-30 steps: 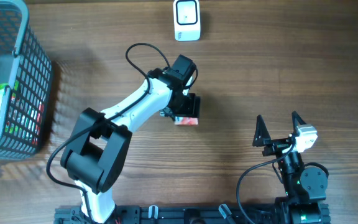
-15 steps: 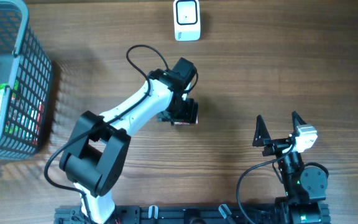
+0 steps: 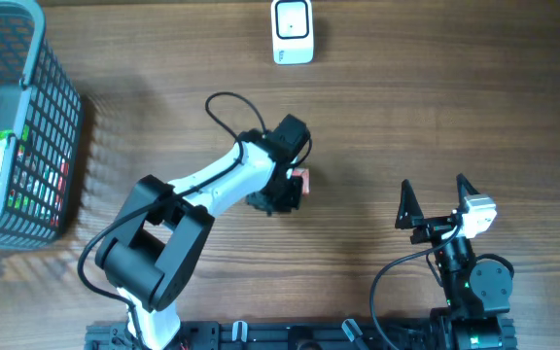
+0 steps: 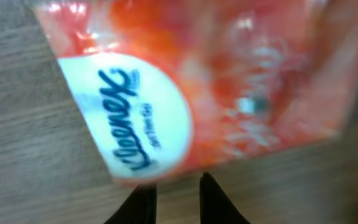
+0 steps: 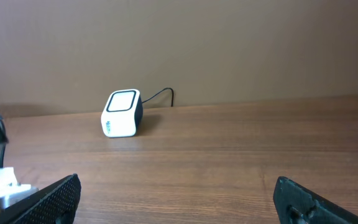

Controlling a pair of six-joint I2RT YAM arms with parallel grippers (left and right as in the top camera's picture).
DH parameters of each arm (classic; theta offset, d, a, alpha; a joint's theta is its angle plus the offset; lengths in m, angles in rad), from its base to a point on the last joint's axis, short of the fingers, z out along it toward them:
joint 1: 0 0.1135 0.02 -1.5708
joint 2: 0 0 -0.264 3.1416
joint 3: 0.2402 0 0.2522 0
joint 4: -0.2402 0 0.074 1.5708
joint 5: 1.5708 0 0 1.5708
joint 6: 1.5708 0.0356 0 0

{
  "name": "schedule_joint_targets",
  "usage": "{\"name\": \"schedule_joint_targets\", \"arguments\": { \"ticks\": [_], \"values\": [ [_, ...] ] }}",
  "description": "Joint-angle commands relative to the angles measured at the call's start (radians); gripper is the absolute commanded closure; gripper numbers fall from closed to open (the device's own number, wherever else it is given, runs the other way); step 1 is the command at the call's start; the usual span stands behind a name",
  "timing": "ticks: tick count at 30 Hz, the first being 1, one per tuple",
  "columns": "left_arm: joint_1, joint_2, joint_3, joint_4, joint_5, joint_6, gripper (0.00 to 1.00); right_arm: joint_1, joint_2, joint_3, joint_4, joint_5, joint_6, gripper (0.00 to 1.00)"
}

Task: Scan the item barcode
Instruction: 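Lower the tissue pack onto the table and release it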

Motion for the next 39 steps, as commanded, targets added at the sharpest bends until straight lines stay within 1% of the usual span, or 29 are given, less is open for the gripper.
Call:
{"name": "schedule_joint_targets", "arguments": {
  "ticks": [1,4,7,10,12,14,15,17,18,19,21,22,23,24,25,26,27,28,29,31,32,33,36,39],
  "values": [
    [0.011,-0.02,-0.03,0.047,-0.129,-0.02,0.85,-0.005,-0.007,-0.001,0.003,0.01,0.0,0.0],
    [0.042,-0.02,-0.03,0.126,-0.213,-0.02,0.87,-0.005,-0.007,-0.001,0.003,0.01,0.001,0.0],
    [0.074,-0.02,-0.03,0.23,-0.219,-0.02,0.87,-0.005,-0.007,-0.001,0.003,0.01,0.001,0.0],
    [0.112,-0.02,-0.03,0.318,-0.269,-0.02,0.8,-0.005,-0.007,-0.001,0.003,0.01,0.0,0.0],
    [0.137,-0.02,-0.03,0.352,-0.274,-0.02,0.77,-0.005,-0.007,-0.001,0.003,0.01,0.001,0.0],
    [0.163,-0.024,-0.018,0.359,-0.263,-0.02,0.77,-0.005,-0.007,-0.001,0.003,0.01,0.001,0.0],
    [0.174,-0.028,-0.003,0.345,-0.263,-0.02,0.75,-0.005,-0.007,-0.001,0.003,0.01,0.001,0.0],
    [0.195,-0.053,0.049,0.271,-0.25,-0.021,0.74,-0.005,-0.007,-0.001,0.003,0.01,0.001,0.0],
    [0.204,-0.071,0.077,0.231,-0.21,-0.021,0.67,-0.005,-0.007,-0.001,0.003,0.01,0.001,0.0],
    [0.209,-0.085,0.093,0.207,-0.156,-0.02,0.53,-0.005,-0.007,-0.001,0.003,0.01,0.001,0.0],
    [0.211,-0.116,0.103,0.198,0.024,-0.02,0.35,-0.005,-0.007,-0.001,0.003,0.01,0.001,0.0],
    [0.207,-0.121,0.103,0.198,0.129,-0.02,0.3,-0.005,-0.007,-0.001,0.003,0.01,0.001,0.0],
    [0.203,-0.121,0.103,0.196,0.201,-0.02,0.28,-0.005,-0.007,-0.001,0.003,0.01,0.001,0.0],
    [0.197,-0.121,0.103,0.181,0.241,-0.021,0.31,-0.005,-0.007,-0.001,0.003,0.01,0.001,0.0],
    [0.186,-0.117,0.102,0.175,0.239,-0.025,0.66,-0.005,-0.007,-0.001,0.003,0.01,0.001,0.0],
    [0.175,-0.111,0.1,0.174,0.229,-0.083,0.71,-0.005,-0.007,-0.001,0.003,0.01,0.001,0.0],
    [0.16,-0.104,0.099,0.174,0.208,-0.168,0.75,-0.005,-0.007,-0.001,0.003,0.01,0.001,0.0],
    [0.144,-0.096,0.099,0.175,0.189,-0.232,0.75,-0.005,-0.007,-0.001,0.003,0.01,0.001,0.0],
    [0.124,-0.087,0.099,0.179,0.156,-0.284,0.71,-0.005,-0.007,-0.001,0.003,0.01,0.001,0.0],
    [0.064,-0.071,0.099,0.186,0.03,-0.382,0.57,-0.005,-0.007,-0.001,0.003,0.01,0.001,0.0],
    [0.029,-0.065,0.099,0.188,-0.041,-0.432,0.42,-0.005,-0.007,-0.001,0.003,0.01,0.001,0.0],
    [-0.007,-0.059,0.099,0.195,-0.1,-0.475,0.34,-0.005,-0.007,-0.001,0.003,0.01,0.001,0.0],
    [-0.098,-0.037,0.099,0.244,-0.209,-0.542,0.32,-0.005,-0.007,-0.001,0.003,0.01,0.001,0.0],
    [-0.172,0.001,0.099,0.321,-0.246,-0.563,0.42,-0.005,-0.007,-0.001,0.003,0.01,0.001,0.0]
  ]
}}
